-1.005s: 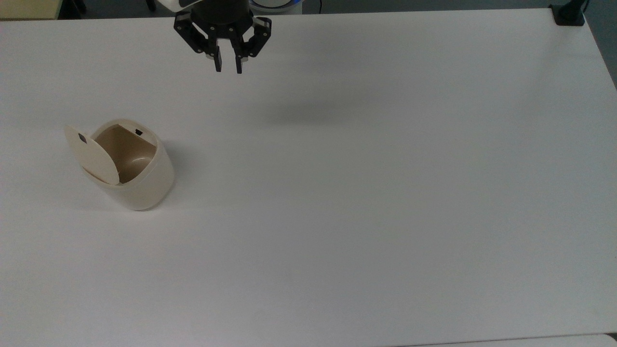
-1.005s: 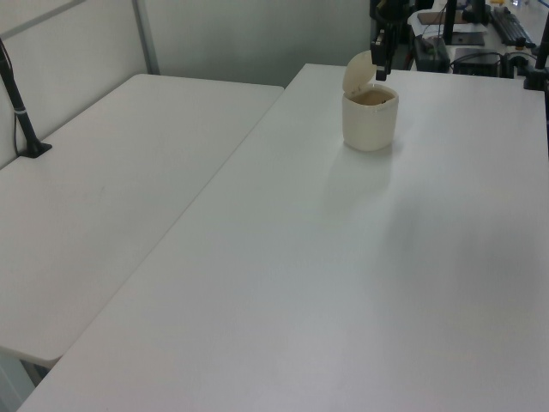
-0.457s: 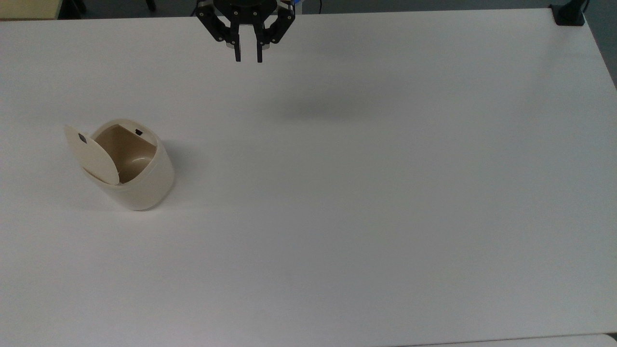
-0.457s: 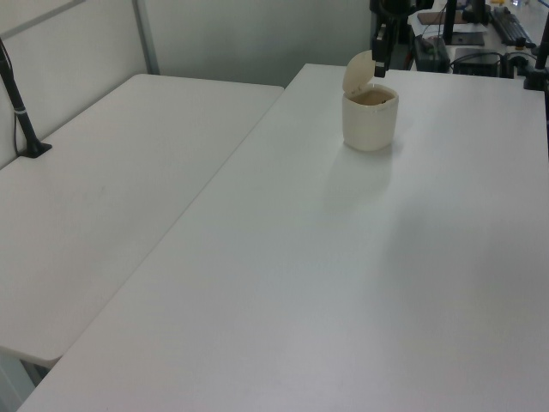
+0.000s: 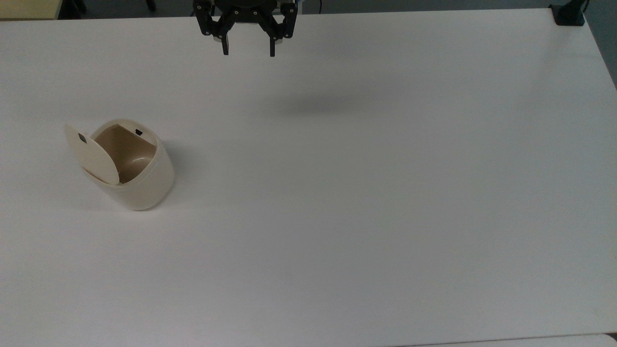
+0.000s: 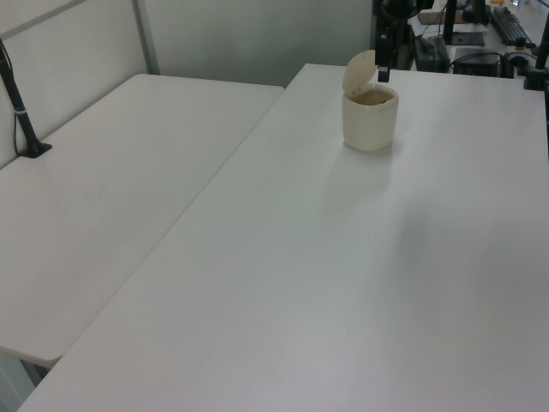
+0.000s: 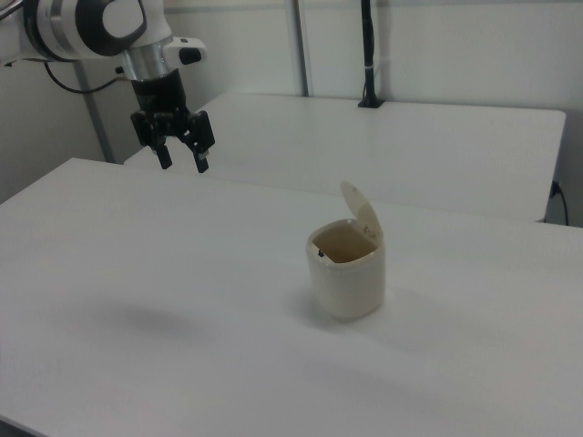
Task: Open the trash bin
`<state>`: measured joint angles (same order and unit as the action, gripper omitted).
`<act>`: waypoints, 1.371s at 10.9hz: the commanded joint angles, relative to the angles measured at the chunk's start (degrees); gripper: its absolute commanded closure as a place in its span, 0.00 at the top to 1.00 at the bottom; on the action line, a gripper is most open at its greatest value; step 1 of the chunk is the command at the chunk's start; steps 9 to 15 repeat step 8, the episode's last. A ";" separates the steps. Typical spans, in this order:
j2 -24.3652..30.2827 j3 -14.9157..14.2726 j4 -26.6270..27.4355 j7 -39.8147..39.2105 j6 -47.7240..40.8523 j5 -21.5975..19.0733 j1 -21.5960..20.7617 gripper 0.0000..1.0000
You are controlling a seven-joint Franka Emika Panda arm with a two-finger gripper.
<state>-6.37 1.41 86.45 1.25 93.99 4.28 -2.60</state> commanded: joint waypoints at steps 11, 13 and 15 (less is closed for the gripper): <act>2.42 -0.89 1.36 0.33 -1.44 0.56 -0.74 1.00; 2.42 -0.89 1.36 0.33 -1.44 0.56 -0.74 1.00; 2.42 -0.89 1.36 0.33 -1.44 0.56 -0.74 1.00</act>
